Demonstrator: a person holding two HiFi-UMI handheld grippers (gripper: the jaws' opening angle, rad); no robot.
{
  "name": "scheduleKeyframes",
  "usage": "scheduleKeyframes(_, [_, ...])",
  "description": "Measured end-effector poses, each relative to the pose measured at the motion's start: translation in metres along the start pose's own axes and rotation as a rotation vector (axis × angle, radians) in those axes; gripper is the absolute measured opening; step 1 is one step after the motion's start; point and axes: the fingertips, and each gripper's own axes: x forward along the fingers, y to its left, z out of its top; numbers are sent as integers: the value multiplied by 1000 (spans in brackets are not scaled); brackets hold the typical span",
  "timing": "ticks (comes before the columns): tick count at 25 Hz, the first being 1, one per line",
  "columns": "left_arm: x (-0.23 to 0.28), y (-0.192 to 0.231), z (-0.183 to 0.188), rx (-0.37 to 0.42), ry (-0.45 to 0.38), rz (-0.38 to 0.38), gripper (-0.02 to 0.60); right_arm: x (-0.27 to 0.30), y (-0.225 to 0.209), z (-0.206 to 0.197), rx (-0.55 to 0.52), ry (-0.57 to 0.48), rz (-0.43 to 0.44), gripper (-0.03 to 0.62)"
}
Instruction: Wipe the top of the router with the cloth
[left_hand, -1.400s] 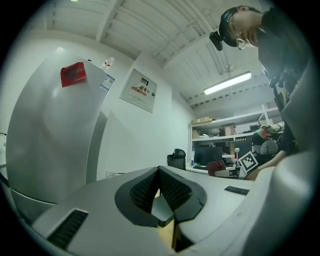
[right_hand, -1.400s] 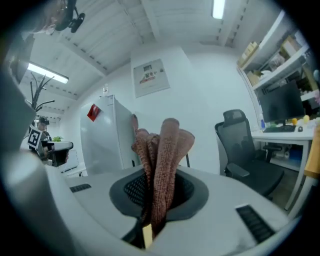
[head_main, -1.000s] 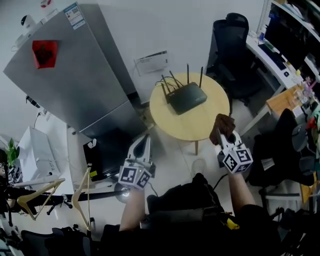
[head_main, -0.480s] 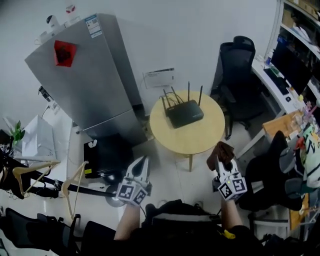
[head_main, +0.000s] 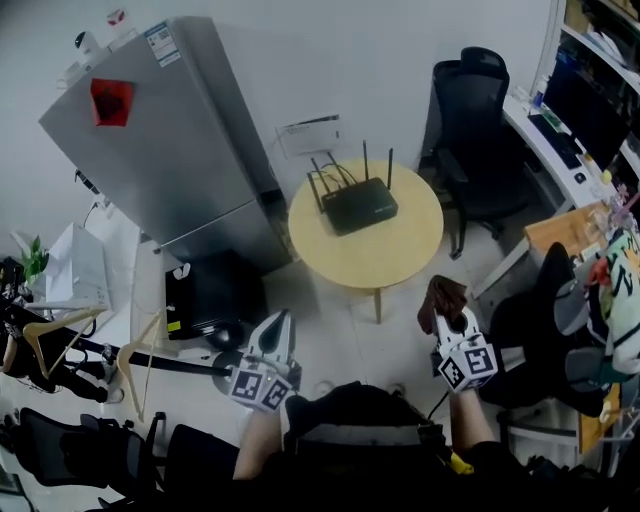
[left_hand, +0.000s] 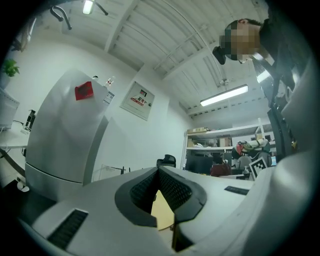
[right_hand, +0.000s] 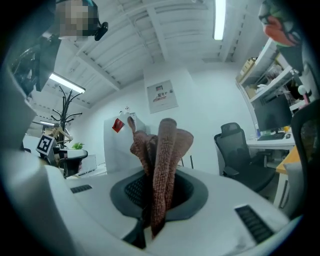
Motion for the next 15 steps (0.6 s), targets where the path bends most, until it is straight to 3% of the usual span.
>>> scheduleKeyframes(15, [3, 16, 1, -26, 19, -73, -8, 0, 26, -14, 22, 1, -19, 52])
